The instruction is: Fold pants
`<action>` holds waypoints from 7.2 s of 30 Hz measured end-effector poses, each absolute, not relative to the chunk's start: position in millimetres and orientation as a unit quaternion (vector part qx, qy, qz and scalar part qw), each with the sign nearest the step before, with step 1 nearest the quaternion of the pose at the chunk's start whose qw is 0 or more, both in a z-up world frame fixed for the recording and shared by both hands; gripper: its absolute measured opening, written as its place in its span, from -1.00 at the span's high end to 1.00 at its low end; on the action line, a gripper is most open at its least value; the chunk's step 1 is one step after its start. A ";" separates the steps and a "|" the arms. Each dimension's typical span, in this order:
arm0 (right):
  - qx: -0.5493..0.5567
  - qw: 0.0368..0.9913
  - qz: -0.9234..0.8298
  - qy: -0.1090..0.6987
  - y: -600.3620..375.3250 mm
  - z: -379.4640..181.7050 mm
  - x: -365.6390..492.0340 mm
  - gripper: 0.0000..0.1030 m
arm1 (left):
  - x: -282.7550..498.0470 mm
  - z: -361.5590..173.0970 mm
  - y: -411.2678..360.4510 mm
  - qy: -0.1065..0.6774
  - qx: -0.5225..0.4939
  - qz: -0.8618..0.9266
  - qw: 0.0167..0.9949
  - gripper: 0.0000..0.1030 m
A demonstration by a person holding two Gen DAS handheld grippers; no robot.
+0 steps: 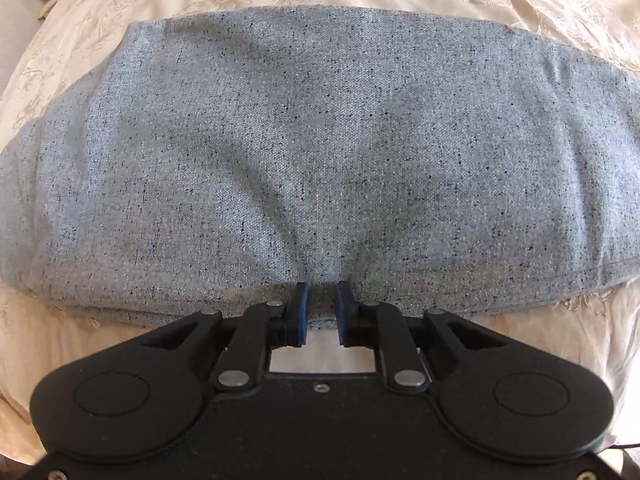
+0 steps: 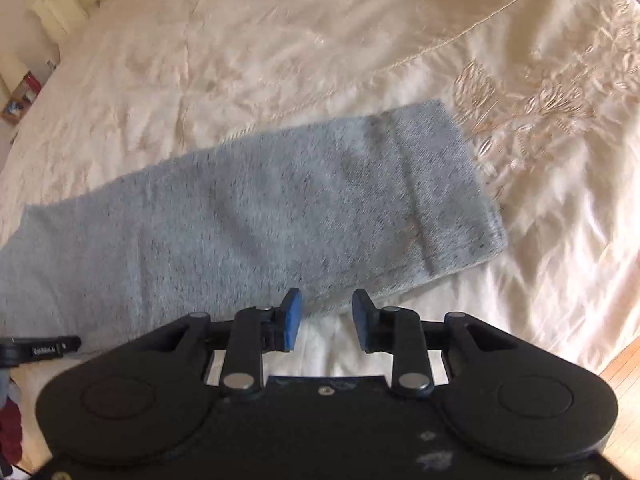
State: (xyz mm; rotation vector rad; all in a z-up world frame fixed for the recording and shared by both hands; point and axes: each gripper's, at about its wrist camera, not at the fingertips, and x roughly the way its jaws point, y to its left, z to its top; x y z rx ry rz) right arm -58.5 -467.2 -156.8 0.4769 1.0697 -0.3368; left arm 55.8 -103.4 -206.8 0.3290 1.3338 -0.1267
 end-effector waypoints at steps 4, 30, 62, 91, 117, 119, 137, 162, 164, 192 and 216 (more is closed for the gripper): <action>0.233 0.815 -0.204 0.490 -518.0 -155.4 -59.5 0.24 | 52.9 -209.0 -111.4 0.608 0.172 -0.055 0.773 0.63; 0.283 0.770 -0.066 0.569 -619.1 -225.7 -27.3 0.27 | 64.7 -201.8 -138.6 0.617 0.204 -0.049 0.758 0.66; 0.202 0.835 -0.053 0.510 -547.8 -105.5 -40.9 0.87 | 137.2 -157.0 -242.9 0.608 0.037 -0.143 0.780 0.65; 0.109 0.875 0.071 0.466 -235.3 -37.1 55.2 0.87 | 119.0 -160.0 -17.8 0.619 0.019 -0.142 0.772 0.63; 0.171 0.826 -0.058 0.534 -207.3 -151.0 53.3 0.40 | 119.8 -148.3 8.1 0.596 0.041 -0.187 0.780 0.62; 0.167 0.809 -0.079 0.558 -223.5 -167.1 50.2 0.40 | 115.2 -163.3 -2.3 0.609 0.072 -0.180 0.769 0.62; 0.125 0.799 0.015 0.588 -249.8 -166.4 32.4 0.48 | 76.5 -146.3 34.0 0.614 0.038 -0.032 0.788 0.47; 0.131 0.825 0.063 0.546 -124.1 -119.7 113.5 0.46 | 139.4 -195.7 161.7 0.643 -0.035 -0.057 0.763 0.38; 0.139 0.827 0.076 0.540 -102.7 -121.1 136.1 0.46 | 139.9 -196.7 167.5 0.642 -0.029 -0.069 0.763 0.38; 0.083 0.841 0.037 0.534 -22.0 -146.2 227.0 0.80 | 170.6 -183.1 228.7 0.648 -0.077 -0.088 0.752 0.54; 0.037 0.794 0.004 0.607 35.1 -184.6 92.5 0.53 | 185.6 -170.2 384.2 0.588 -0.098 -0.037 0.802 -0.23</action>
